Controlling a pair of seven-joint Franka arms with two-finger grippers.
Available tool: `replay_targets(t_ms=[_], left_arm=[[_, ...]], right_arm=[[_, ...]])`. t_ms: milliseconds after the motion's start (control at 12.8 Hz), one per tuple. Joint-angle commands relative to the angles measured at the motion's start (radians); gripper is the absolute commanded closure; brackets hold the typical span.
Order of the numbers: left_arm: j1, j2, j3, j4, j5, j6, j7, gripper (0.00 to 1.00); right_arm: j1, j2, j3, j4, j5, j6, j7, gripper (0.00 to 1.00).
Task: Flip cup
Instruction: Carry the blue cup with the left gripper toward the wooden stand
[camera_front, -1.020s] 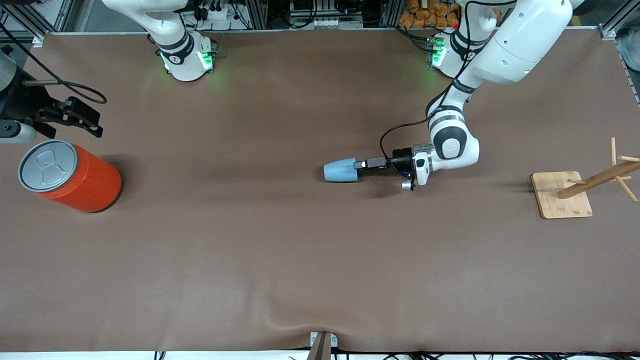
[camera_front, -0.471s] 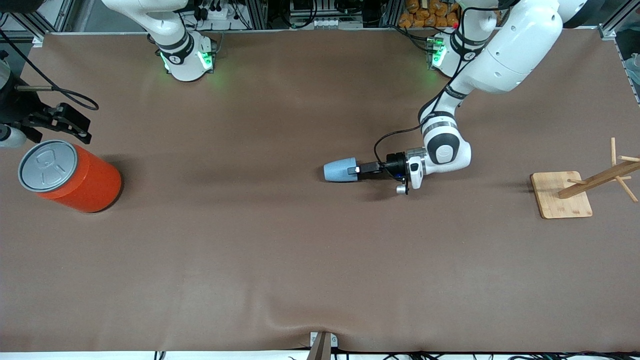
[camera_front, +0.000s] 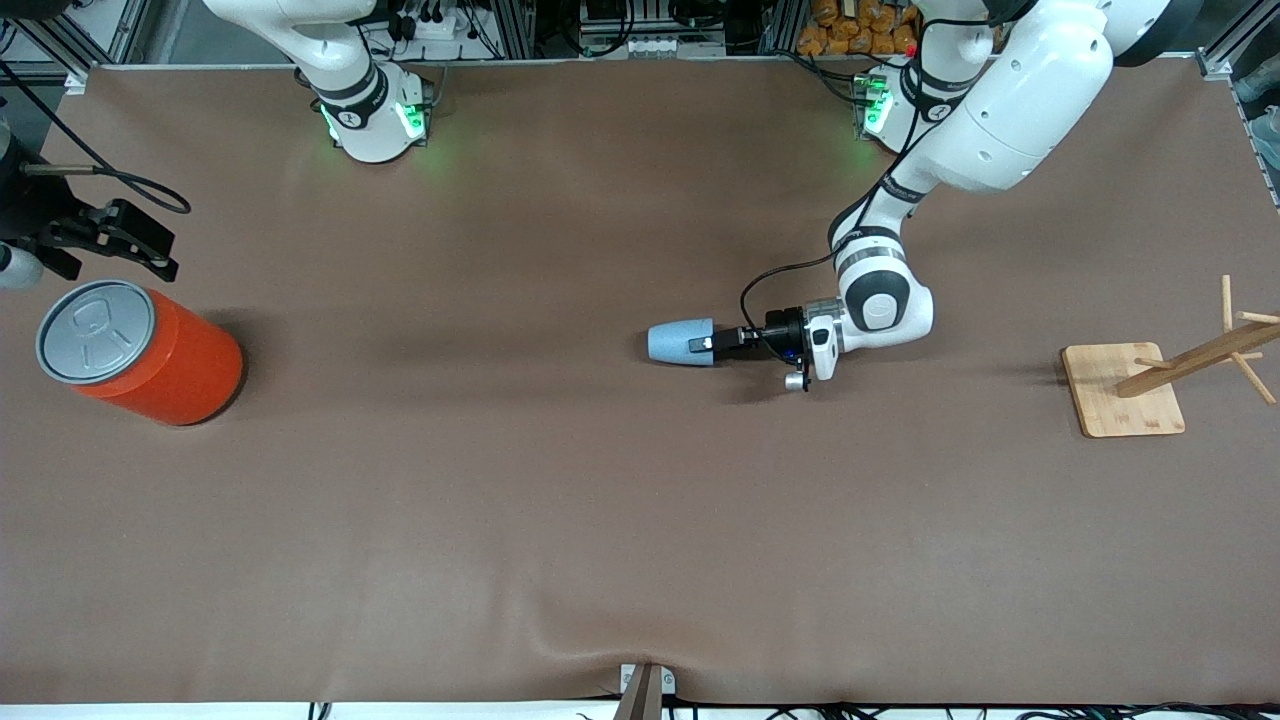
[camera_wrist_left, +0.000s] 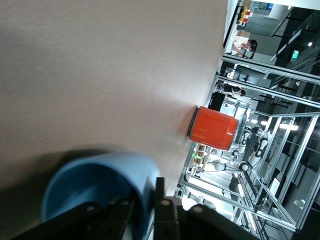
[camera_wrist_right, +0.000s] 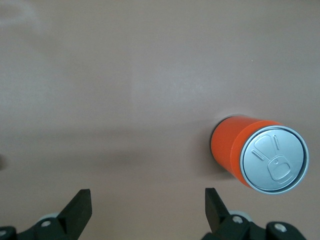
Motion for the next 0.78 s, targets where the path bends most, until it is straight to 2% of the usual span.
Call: replay_targets(t_ms=[0, 235, 471, 706], left_arm=[[-0.001, 0.016, 0.004, 0.011, -0.018, 0.030, 0.029, 1.00], [0.019, -0.059, 0.005, 0.008, -0.014, 0.045, 0.019, 1.00], [0.029, -0.116, 0.039, 0.047, -0.005, 0.087, -0.007, 1.00], [0.032, -0.179, 0.134, 0.105, 0.201, 0.087, -0.084, 1.00]], right_arm=[[0.005, -0.049, -0.011, -0.054, 0.021, 0.007, -0.024, 0.00], [0.008, -0.092, -0.007, -0.108, 0.022, 0.020, -0.011, 0.00], [0.006, -0.086, -0.010, -0.101, 0.024, 0.025, -0.014, 0.00], [-0.012, -0.073, -0.008, -0.062, 0.022, 0.020, -0.021, 0.00]])
